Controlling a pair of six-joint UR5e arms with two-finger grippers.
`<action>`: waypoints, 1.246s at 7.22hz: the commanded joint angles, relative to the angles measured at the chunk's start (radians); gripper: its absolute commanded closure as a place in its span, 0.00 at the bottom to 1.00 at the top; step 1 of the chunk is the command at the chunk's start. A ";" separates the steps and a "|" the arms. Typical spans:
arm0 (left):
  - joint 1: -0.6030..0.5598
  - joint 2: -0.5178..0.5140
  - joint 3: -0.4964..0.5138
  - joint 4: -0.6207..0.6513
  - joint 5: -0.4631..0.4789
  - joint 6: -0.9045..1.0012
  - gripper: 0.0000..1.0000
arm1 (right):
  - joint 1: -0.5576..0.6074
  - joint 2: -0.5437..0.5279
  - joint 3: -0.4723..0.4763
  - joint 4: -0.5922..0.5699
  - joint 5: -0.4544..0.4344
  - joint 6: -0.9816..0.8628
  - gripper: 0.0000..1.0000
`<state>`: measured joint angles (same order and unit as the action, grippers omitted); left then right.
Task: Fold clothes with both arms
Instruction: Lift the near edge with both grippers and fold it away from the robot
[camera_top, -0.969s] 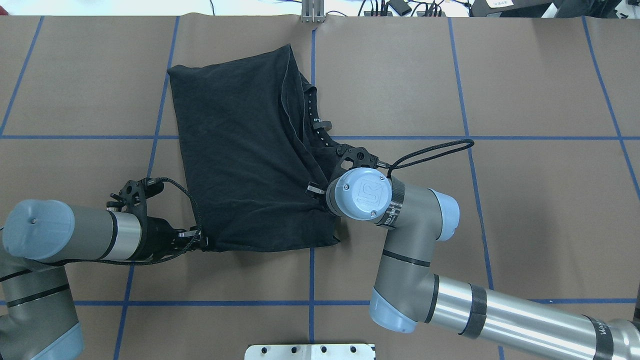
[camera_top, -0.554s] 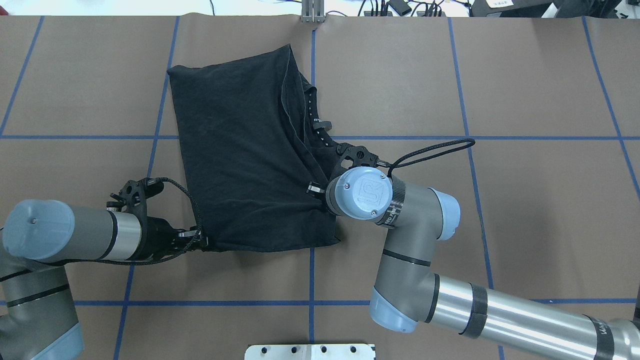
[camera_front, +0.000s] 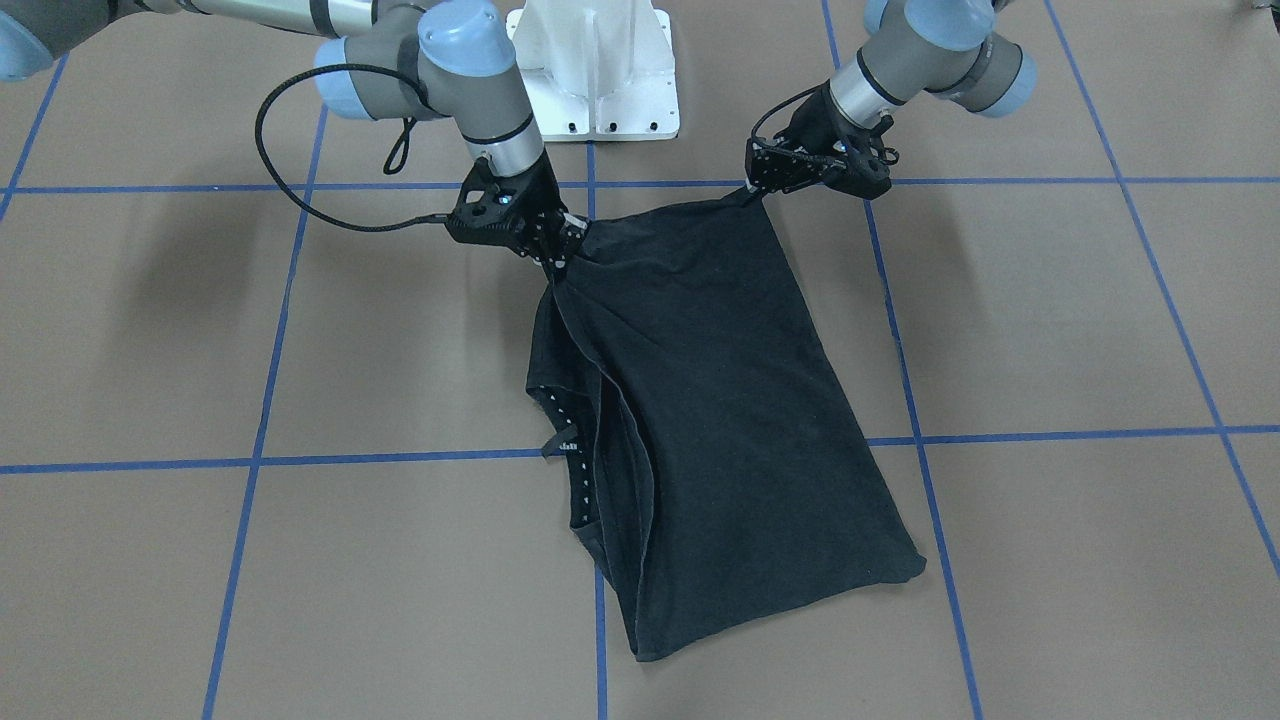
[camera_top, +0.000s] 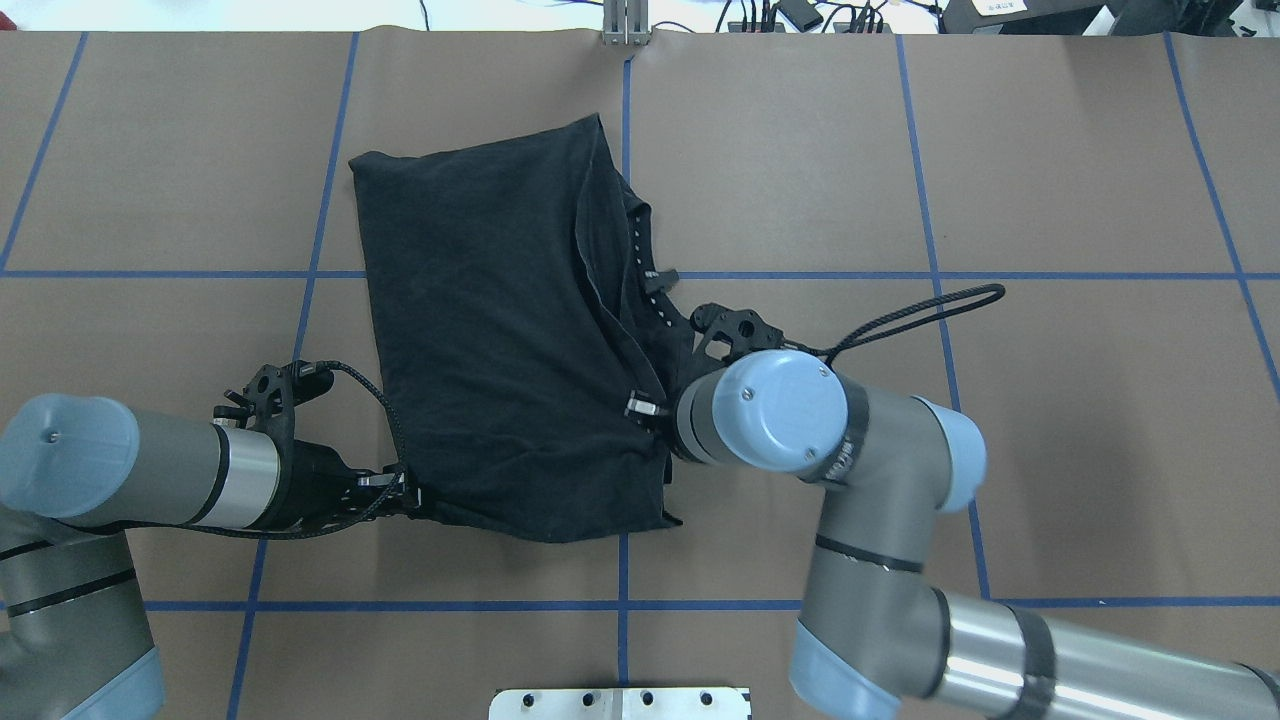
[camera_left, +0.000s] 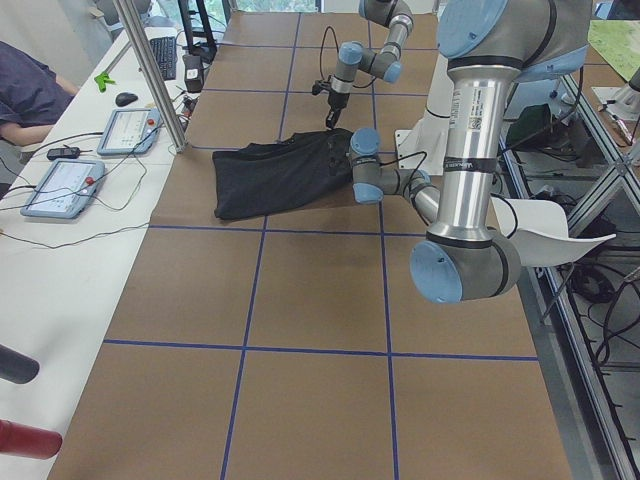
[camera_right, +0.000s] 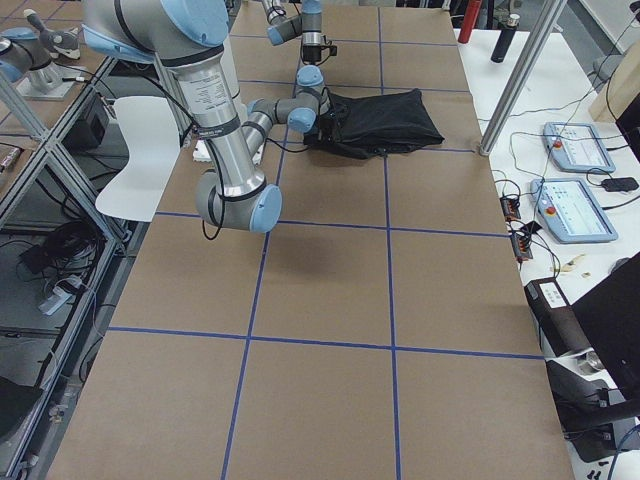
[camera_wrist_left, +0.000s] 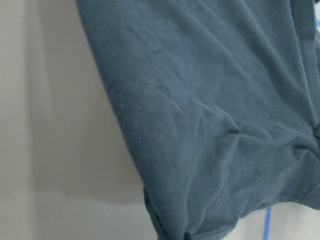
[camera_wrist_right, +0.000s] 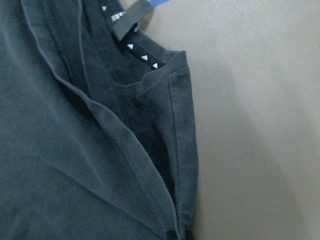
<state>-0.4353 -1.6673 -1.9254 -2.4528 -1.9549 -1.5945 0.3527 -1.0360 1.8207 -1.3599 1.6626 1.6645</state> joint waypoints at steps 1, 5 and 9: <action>0.000 0.008 -0.067 0.000 -0.095 0.005 1.00 | -0.090 -0.055 0.237 -0.167 0.005 0.001 1.00; -0.002 0.054 -0.179 0.011 -0.179 -0.010 1.00 | -0.109 -0.053 0.401 -0.363 -0.003 0.005 1.00; -0.111 -0.043 -0.054 0.014 -0.165 -0.010 1.00 | 0.034 -0.043 0.289 -0.363 -0.006 0.000 1.00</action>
<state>-0.5084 -1.6609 -2.0302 -2.4404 -2.1205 -1.6045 0.3486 -1.0862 2.1556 -1.7268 1.6624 1.6658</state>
